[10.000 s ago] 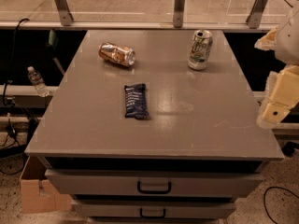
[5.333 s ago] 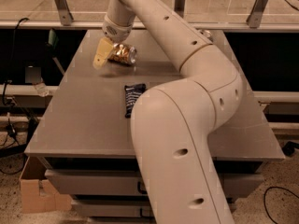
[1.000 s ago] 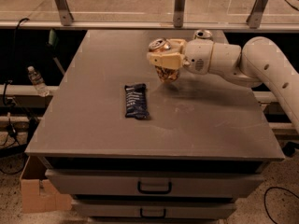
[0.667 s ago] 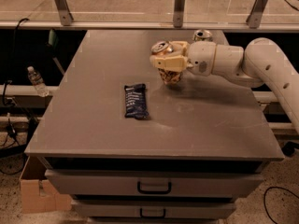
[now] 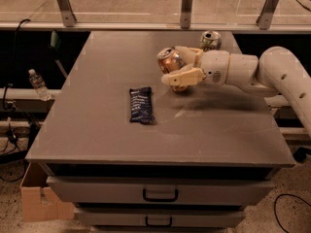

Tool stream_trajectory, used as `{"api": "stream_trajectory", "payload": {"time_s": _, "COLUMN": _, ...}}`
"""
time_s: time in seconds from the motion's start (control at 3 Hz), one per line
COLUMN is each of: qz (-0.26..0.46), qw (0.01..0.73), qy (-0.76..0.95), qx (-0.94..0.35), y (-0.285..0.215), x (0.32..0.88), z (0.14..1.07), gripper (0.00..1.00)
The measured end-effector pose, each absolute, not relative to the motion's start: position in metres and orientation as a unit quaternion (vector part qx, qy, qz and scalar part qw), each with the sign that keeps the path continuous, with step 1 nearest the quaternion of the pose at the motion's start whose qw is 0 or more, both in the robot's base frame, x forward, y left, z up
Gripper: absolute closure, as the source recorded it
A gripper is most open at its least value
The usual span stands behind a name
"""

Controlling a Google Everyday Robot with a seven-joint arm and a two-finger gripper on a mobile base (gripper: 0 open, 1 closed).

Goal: Place orange can upright

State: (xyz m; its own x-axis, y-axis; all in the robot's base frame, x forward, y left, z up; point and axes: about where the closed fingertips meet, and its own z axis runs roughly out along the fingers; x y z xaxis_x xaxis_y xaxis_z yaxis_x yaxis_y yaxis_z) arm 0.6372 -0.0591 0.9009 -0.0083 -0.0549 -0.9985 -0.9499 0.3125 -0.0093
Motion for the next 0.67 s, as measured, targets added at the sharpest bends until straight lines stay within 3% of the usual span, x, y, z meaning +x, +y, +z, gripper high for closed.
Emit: {"api": "stream_trajectory", "payload": {"time_s": 0.67, "qz": 0.389, "qw": 0.552, "qy": 0.603, "qx": -0.425, "y": -0.077, "x": 0.628, "z": 0.888, "gripper": 0.00}}
